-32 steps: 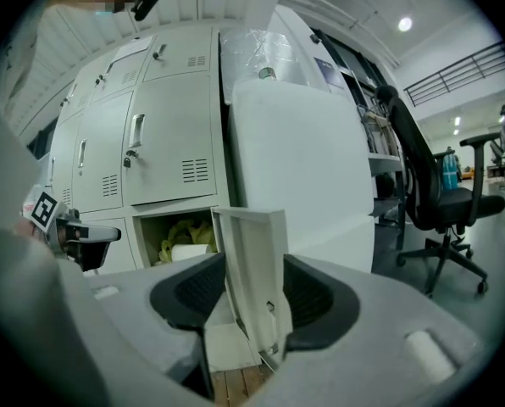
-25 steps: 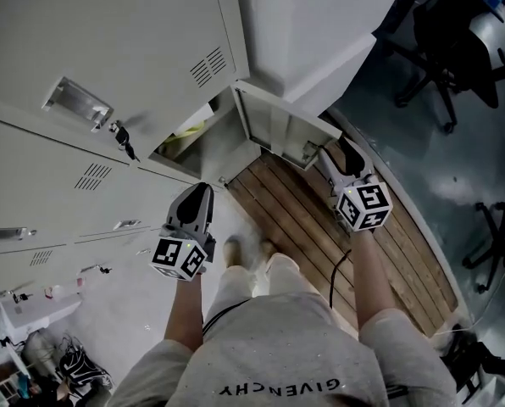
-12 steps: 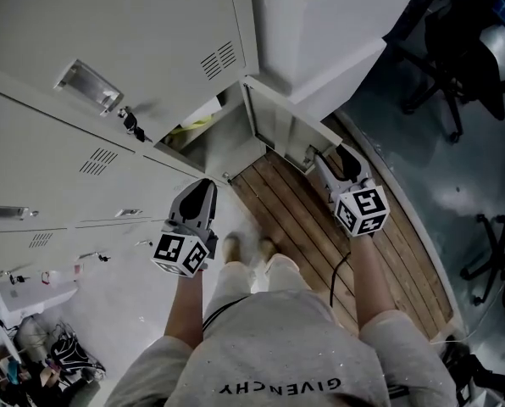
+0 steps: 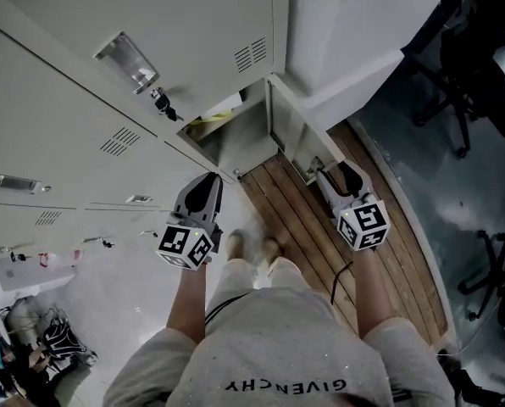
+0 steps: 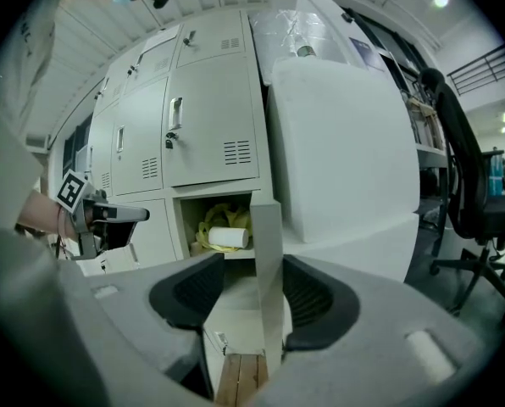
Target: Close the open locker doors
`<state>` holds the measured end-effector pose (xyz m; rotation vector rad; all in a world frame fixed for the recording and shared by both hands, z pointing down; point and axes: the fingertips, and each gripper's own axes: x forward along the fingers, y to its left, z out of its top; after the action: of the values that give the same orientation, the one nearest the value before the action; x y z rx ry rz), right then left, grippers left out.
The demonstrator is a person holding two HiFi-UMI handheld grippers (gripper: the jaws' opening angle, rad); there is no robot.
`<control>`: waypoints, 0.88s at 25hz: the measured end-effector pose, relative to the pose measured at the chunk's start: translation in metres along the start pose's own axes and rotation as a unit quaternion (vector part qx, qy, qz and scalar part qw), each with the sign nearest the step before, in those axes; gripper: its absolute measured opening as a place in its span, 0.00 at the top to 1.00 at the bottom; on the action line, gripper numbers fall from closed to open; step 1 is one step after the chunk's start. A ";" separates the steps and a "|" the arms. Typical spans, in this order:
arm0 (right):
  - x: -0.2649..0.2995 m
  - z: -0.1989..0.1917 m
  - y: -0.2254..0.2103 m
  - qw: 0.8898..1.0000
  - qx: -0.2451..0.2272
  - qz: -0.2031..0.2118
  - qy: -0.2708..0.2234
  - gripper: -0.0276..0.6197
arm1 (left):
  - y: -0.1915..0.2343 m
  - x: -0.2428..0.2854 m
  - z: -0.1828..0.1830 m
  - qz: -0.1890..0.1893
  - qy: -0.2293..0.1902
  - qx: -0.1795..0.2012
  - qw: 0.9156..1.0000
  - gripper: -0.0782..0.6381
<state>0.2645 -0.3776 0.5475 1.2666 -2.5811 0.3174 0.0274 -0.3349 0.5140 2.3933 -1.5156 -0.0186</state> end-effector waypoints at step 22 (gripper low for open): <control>0.057 -0.004 0.135 0.989 -0.065 0.131 0.031 0.64 | 0.076 -0.060 0.016 0.068 -0.023 -0.012 0.997 0.85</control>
<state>0.1241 -0.3375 0.5576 0.8612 -2.6666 0.2272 -0.0687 -0.3162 0.5097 2.2813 -1.6864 -0.0615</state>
